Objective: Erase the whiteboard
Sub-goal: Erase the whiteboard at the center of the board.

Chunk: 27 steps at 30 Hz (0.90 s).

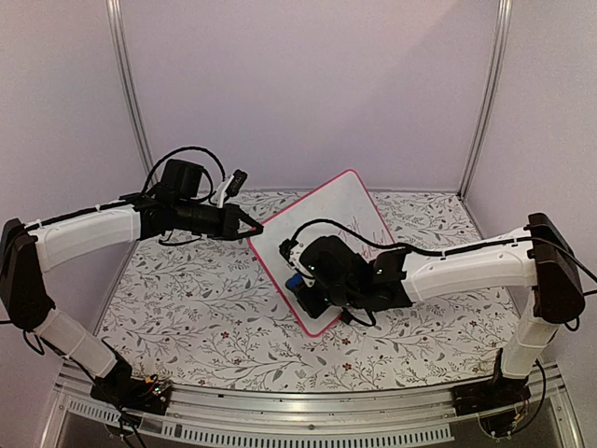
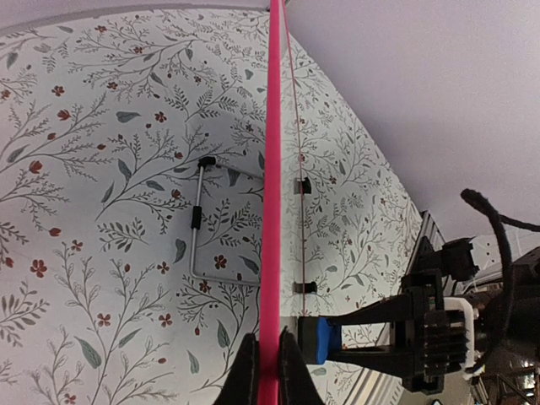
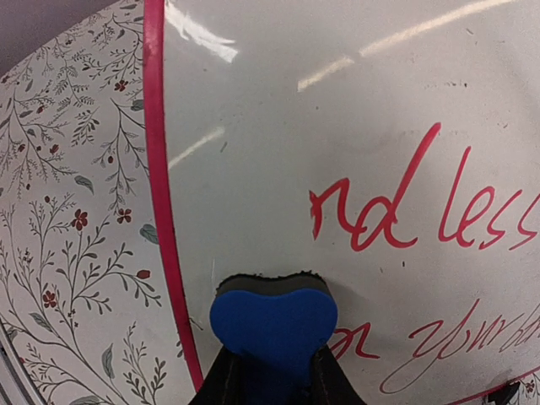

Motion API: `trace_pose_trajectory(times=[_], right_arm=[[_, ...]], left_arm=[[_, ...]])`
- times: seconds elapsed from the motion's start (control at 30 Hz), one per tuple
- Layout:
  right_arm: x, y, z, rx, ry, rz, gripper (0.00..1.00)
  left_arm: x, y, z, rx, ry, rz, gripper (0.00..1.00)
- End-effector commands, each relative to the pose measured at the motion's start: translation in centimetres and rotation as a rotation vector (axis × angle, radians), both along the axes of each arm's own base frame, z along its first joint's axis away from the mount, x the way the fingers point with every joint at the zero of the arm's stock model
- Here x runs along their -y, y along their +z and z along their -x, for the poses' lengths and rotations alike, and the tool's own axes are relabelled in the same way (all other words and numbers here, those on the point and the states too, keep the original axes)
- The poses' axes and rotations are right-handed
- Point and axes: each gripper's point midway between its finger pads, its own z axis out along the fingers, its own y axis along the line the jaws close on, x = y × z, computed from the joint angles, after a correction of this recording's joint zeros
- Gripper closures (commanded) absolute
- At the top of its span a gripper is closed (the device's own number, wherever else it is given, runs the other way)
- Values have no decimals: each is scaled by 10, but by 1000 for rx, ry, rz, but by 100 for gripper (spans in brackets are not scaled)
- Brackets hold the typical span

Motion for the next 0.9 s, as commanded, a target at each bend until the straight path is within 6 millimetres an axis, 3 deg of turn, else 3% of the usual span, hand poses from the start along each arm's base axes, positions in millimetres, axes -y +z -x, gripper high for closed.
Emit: trace_pose_trajectory(times=[0.0,0.57,0.87], right_arm=[[13,-17,9,-48,-4,67,100],[-28,32,-18,79,20,10,100],[-39,57,-35,122,31,-21,100]], left_arm=[[-1,2,-1,37,-13,2,100],[-1,5,0,43,-19,8,100],[-1,7,1,46,-21,11,100]])
